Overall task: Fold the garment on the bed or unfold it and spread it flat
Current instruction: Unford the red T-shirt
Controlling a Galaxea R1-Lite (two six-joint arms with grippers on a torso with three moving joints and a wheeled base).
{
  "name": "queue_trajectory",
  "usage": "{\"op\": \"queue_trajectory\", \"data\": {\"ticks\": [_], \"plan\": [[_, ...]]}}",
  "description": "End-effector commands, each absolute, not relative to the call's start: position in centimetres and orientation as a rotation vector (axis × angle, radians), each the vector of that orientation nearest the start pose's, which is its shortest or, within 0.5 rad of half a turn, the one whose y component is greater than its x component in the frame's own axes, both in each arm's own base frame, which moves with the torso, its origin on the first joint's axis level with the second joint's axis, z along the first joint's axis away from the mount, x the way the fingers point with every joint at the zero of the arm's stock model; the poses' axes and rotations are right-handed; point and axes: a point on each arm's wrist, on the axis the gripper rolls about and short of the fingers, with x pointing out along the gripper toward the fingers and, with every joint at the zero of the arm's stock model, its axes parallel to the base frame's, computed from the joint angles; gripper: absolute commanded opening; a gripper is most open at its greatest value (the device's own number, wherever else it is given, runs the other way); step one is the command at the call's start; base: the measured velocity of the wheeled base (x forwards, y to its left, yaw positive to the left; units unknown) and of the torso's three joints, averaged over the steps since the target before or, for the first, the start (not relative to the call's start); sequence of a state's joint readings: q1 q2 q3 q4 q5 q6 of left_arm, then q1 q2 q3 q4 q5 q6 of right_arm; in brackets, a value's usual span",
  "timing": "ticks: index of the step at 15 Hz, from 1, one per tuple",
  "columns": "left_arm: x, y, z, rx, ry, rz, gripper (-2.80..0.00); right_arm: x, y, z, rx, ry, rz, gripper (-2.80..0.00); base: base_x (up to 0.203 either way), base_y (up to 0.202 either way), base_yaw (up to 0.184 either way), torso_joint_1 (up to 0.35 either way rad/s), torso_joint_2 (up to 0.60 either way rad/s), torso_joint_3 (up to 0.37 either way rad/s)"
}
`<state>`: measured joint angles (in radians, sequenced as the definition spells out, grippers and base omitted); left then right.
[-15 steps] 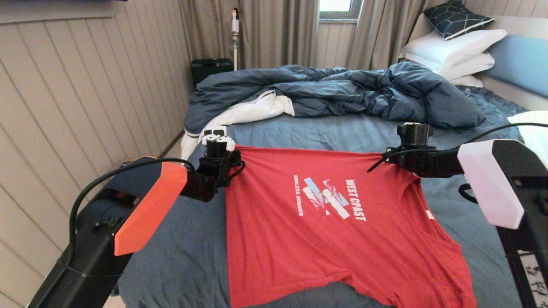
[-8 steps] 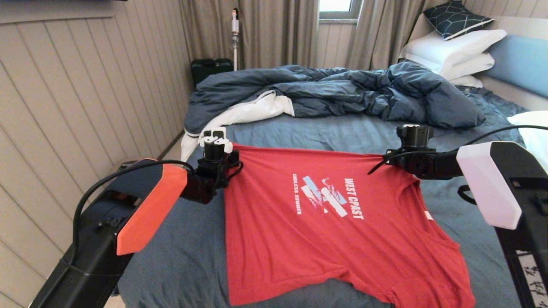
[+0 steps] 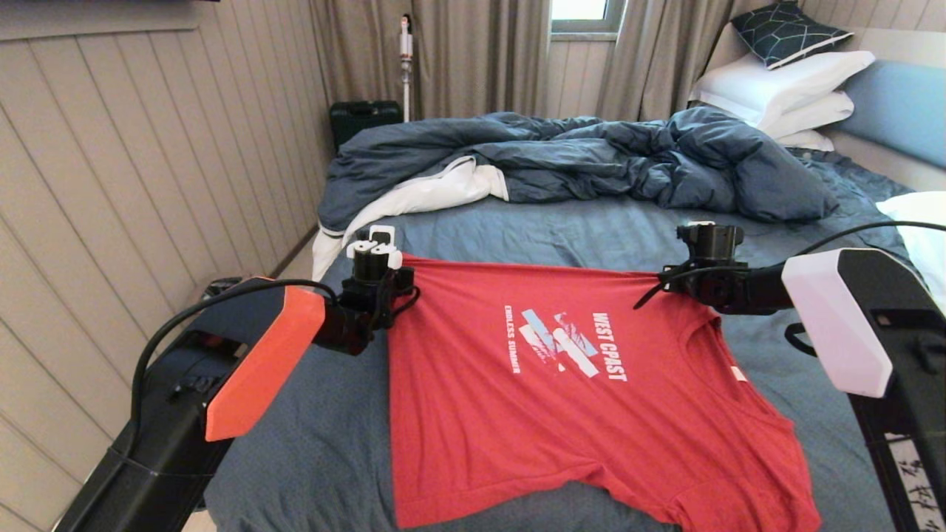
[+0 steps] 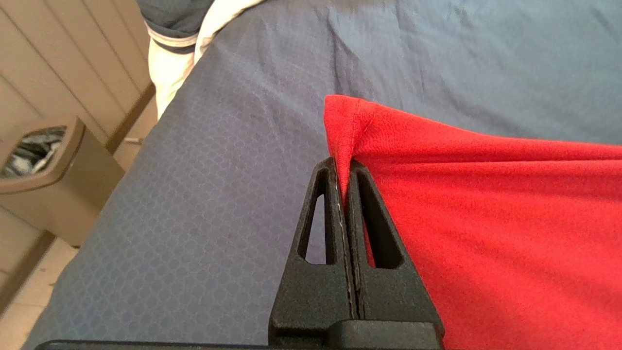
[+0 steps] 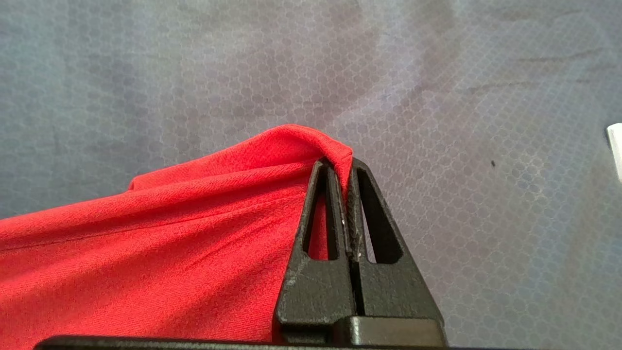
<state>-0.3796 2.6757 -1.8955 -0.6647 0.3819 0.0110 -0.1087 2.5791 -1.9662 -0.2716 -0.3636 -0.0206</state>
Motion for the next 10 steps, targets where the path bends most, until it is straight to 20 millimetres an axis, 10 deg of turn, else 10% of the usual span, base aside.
{"op": "queue_trajectory", "data": {"ticks": [1,2,10], "plan": [[50.99,-19.48,5.12,0.065,0.110,0.004,-2.80,53.17,-6.62,8.55,-0.067,0.349,-0.465,-2.80,0.000,0.000,0.000,0.000,0.00,0.000],[51.00,-19.48,5.03,0.070,0.111,0.006,-2.80,53.18,-6.63,8.46,-0.067,0.351,-0.467,0.00,0.000,0.000,0.000,0.000,0.00,0.000],[50.92,-19.59,4.60,0.102,0.136,0.015,-2.80,53.07,-7.27,8.63,-0.064,0.348,-0.478,0.00,0.000,0.000,0.000,0.000,0.00,0.000]]}}
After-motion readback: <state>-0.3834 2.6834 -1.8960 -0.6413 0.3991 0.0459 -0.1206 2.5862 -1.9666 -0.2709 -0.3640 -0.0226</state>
